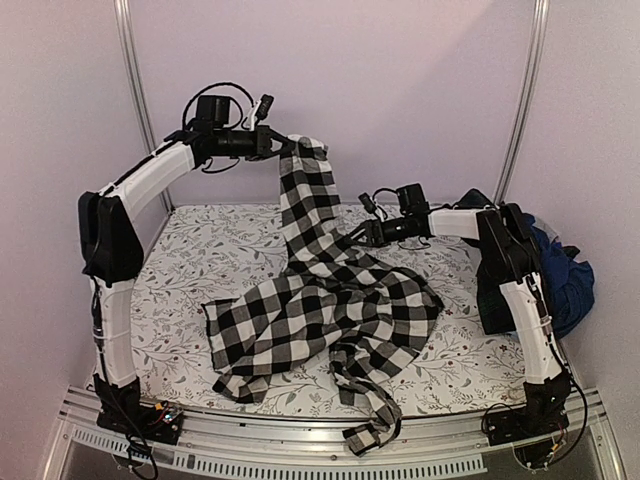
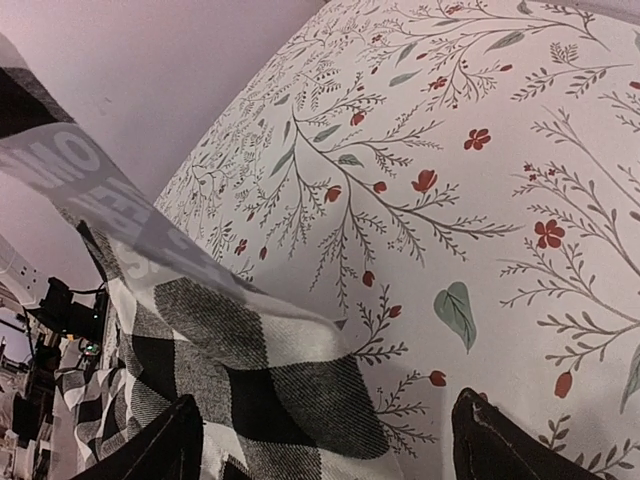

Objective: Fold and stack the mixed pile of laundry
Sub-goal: Adjust the crumpled shirt at the center of the board, then pick up the crumpled shirt from the center of the board.

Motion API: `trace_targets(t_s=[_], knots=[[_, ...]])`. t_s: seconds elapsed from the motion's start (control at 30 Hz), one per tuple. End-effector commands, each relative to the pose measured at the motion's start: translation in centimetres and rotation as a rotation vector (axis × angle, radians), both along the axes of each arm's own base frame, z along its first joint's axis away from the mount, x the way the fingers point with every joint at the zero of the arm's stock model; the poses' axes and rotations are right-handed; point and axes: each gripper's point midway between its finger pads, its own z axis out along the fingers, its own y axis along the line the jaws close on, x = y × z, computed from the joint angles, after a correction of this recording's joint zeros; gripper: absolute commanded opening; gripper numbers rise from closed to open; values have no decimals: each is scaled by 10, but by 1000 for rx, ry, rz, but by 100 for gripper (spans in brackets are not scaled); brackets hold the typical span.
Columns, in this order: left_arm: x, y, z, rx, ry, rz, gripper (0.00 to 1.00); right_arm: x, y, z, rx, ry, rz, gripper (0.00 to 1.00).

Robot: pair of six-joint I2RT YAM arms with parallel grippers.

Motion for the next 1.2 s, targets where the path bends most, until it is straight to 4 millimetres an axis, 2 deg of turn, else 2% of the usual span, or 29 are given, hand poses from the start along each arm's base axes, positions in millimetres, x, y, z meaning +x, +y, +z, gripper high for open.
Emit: trace_targets(t_s=[0.0,0.07,0.13,0.2,0.33,0.37,0.43,0.5,0.57,0.6,0.67,0.7,0.73,0.77,0.8,0.83,0.87,0.9,0.93,0.97,1.0,1.1,1.17], knots=[[-33,-5,78,-92,-164,-72,0,-3,12,7,96,20,53,82],[-35,-3,84,-96,-176,-68,0,-3,16,16,128,17,65,79],[-38,-1,88,-99,-179,-71,0,-1,18,27,154,11,71,67],[-42,-1,90,-98,-183,-67,0,-1,19,36,167,13,74,48],[-54,-1,101,-61,-224,-47,0,-1,18,64,176,-17,65,3],[-59,-1,102,-47,-227,-40,0,-1,16,69,173,-21,56,0],[-75,-4,101,5,-254,-41,0,-2,10,88,172,-42,35,0],[-98,-10,90,84,-272,-50,0,0,-2,103,163,-50,-4,0],[-135,-32,68,201,-299,-81,0,0,-14,112,151,-55,-38,0],[-156,-44,53,265,-312,-115,0,0,-22,124,150,-73,-59,0],[-211,-74,7,413,-318,-225,2,-2,-32,139,156,-88,-75,0],[-236,-84,-17,493,-318,-272,9,-6,-35,141,150,-67,-81,0],[-256,-87,-41,570,-300,-301,21,-11,-38,151,152,-74,-84,0],[-265,-84,-59,600,-235,-292,38,-16,-40,158,153,-83,-81,0],[-266,-77,-64,580,-165,-270,51,-20,-41,160,152,-83,-80,0],[-261,-66,-64,527,-99,-241,56,-25,-43,169,154,-93,-78,0],[-255,-51,-48,438,-77,-193,60,-29,-45,168,149,-89,-80,0],[-241,-33,-49,386,-44,-125,64,-33,-46,173,149,-97,-81,0],[-228,-9,-30,304,-59,-15,75,-36,-48,175,148,-102,-81,0],[-208,22,-31,257,-34,122,88,-41,-49,184,154,-116,-79,0],[-192,52,-39,214,18,235,94,-46,-50,190,156,-123,-77,0],[-160,121,-83,170,186,432,96,-58,-53,202,155,-135,-70,0],[-148,139,-115,195,266,466,98,-66,-56,210,153,-149,-61,0]])
